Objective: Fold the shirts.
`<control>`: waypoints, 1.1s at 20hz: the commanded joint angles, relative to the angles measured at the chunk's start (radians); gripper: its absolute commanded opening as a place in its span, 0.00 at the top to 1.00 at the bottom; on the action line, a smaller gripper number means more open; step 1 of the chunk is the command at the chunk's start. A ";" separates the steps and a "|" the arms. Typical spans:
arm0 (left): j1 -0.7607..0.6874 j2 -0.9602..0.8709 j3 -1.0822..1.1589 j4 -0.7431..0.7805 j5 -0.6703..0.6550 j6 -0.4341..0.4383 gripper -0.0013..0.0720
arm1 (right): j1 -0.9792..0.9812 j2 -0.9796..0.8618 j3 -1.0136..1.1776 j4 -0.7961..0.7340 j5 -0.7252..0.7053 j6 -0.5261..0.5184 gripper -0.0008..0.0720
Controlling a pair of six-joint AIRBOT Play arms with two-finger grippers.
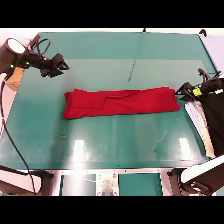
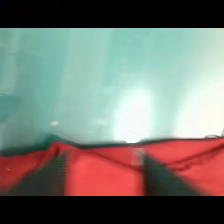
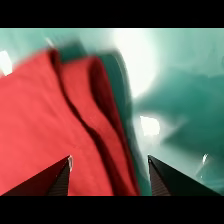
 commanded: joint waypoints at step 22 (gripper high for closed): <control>-0.652 -0.377 0.129 -0.193 0.242 0.173 0.95 | 0.075 0.226 0.214 0.229 0.337 -0.081 0.97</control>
